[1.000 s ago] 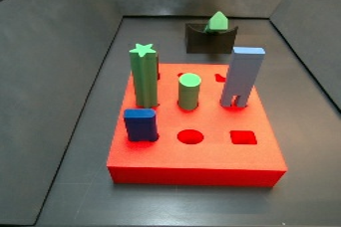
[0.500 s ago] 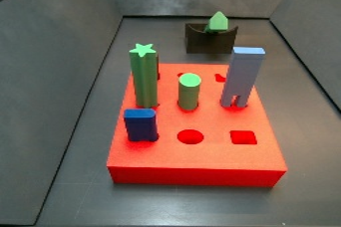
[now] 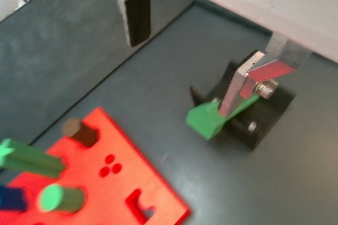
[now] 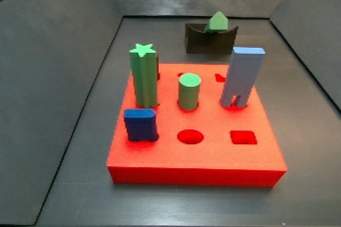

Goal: Pick up the 3 prong object. Move up. Rotate the 3 prong object. Place the 3 prong object on the fixture. Regrasp the 3 prong object. Move to above the board. Insert the 3 prong object.
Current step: Regrasp the 3 prong object.

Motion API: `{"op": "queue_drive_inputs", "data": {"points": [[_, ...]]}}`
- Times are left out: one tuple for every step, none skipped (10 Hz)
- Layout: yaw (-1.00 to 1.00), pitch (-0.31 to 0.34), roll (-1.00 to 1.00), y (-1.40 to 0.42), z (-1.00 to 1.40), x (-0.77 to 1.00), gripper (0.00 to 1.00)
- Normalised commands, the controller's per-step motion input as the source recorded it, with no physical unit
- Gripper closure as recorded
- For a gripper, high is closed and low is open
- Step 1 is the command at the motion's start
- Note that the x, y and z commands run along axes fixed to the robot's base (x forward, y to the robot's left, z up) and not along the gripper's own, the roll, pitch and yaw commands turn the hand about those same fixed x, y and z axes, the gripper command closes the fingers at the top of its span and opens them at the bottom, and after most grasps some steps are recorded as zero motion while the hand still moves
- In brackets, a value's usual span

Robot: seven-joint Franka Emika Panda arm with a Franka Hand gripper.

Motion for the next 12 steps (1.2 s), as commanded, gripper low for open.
{"op": "queue_drive_inputs", "data": {"points": [[0.03, 0.008, 1.0, -0.02, 0.01, -0.02, 0.0], [0.03, 0.006, 1.0, -0.02, 0.01, -0.01, 0.0], [0.03, 0.004, 1.0, -0.02, 0.01, -0.01, 0.0], [0.03, 0.001, 1.0, -0.01, 0.01, 0.0, 0.0], [0.03, 0.004, 1.0, -0.01, 0.01, 0.0, 0.0], [0.03, 0.008, 1.0, -0.02, 0.01, 0.0, 0.0], [0.04, 0.017, 1.0, -0.02, 0.01, 0.01, 0.0], [0.04, 0.022, 1.0, -0.02, 0.0, 0.02, 0.0], [0.04, 0.032, 1.0, -0.02, 0.0, 0.03, 0.0], [0.04, 0.043, 1.0, -0.03, 0.0, 0.04, 0.0], [0.05, 0.057, 1.0, -0.03, 0.0, 0.06, 0.0], [0.05, 0.074, 1.0, -0.03, 0.0, 0.07, 0.0]]}}
